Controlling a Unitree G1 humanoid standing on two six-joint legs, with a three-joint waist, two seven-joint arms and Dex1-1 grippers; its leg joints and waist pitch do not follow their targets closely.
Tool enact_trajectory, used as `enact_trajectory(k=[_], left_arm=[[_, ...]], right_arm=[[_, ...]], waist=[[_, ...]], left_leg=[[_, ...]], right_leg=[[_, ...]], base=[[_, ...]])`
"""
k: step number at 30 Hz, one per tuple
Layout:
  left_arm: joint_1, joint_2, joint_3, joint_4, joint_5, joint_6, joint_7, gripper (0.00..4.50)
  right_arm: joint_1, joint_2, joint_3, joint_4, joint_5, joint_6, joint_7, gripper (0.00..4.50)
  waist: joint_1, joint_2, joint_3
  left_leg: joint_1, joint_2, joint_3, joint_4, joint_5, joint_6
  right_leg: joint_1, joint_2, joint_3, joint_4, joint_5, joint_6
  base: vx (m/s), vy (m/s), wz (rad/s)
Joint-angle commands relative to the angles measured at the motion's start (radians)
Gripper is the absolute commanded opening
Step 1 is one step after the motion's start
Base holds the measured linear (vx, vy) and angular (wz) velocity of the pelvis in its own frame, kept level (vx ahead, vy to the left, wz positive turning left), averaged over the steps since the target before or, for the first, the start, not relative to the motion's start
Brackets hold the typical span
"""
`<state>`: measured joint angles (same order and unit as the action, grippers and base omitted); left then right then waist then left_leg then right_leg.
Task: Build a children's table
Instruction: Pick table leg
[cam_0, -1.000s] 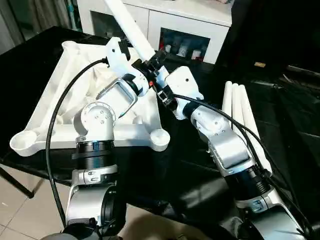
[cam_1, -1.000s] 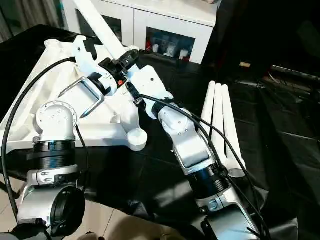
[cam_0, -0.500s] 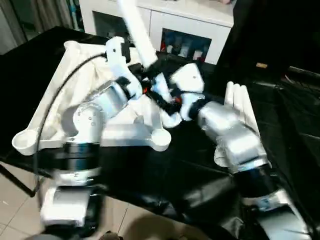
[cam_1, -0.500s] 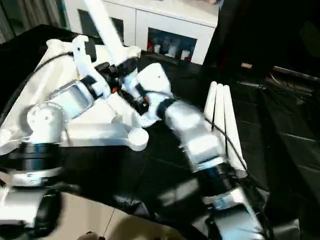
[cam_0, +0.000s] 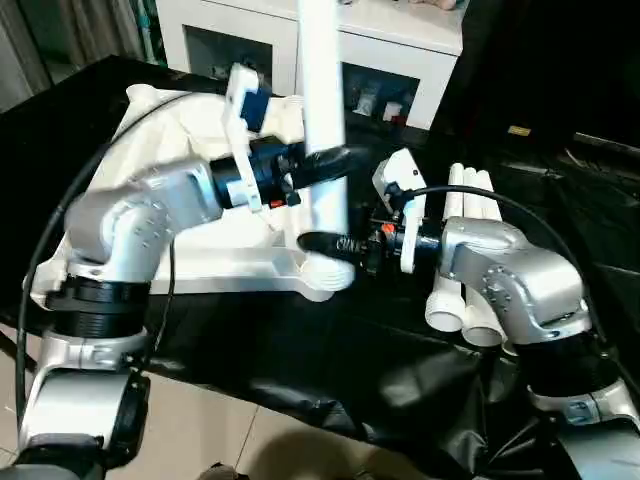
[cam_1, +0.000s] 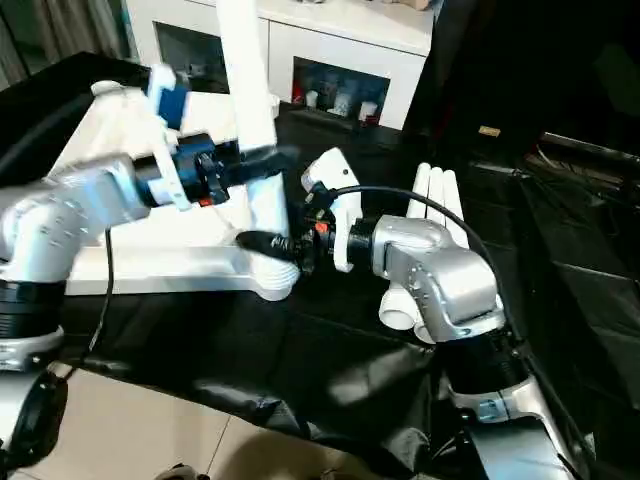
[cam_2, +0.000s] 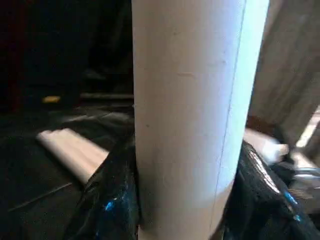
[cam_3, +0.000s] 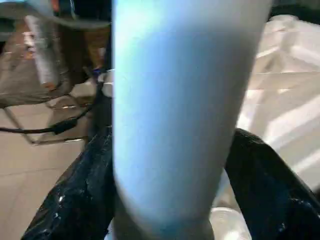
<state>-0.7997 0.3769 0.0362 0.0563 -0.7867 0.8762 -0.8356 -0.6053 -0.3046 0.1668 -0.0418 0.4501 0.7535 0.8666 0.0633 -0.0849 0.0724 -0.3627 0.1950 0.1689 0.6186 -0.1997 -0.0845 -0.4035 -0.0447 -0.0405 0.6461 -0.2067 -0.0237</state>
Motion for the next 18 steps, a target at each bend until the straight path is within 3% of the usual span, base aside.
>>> enact_trajectory(k=[1, 9, 18], left_arm=[[-0.031, 0.005, 0.004, -0.021, -0.030, 0.005, -0.049, 1.88], [-0.026, 0.008, 0.004, -0.005, -0.019, 0.006, -0.081, 1.88], [-0.026, 0.008, 0.014, 0.024, -0.020, 0.003, -0.073, 1.88]], right_arm=[[0.011, -0.024, -0.001, -0.022, 0.021, 0.038, 0.013, 2.86], [0.014, -0.030, -0.009, -0.033, 0.042, 0.077, 0.016, 2.07], [0.018, -0.017, -0.021, -0.043, 0.059, 0.095, -0.008, 1.98]], waist=[[0.006, 0.025, -0.076], [0.008, 0.026, -0.078], [0.011, 0.025, -0.078]], left_leg=[[0.009, 0.029, -0.005, -0.072, -0.067, -0.033], [0.008, 0.029, -0.005, -0.072, -0.061, -0.040], [0.008, 0.030, -0.005, -0.072, -0.062, -0.044]], right_leg=[[0.068, -0.079, 0.051, -0.065, -0.009, -0.218], [0.069, -0.080, 0.050, -0.063, 0.002, -0.214], [0.069, -0.081, 0.049, -0.063, -0.007, -0.208]], base=[[0.000, 0.000, 0.00], [0.000, 0.000, 0.00], [0.000, 0.000, 0.00]])
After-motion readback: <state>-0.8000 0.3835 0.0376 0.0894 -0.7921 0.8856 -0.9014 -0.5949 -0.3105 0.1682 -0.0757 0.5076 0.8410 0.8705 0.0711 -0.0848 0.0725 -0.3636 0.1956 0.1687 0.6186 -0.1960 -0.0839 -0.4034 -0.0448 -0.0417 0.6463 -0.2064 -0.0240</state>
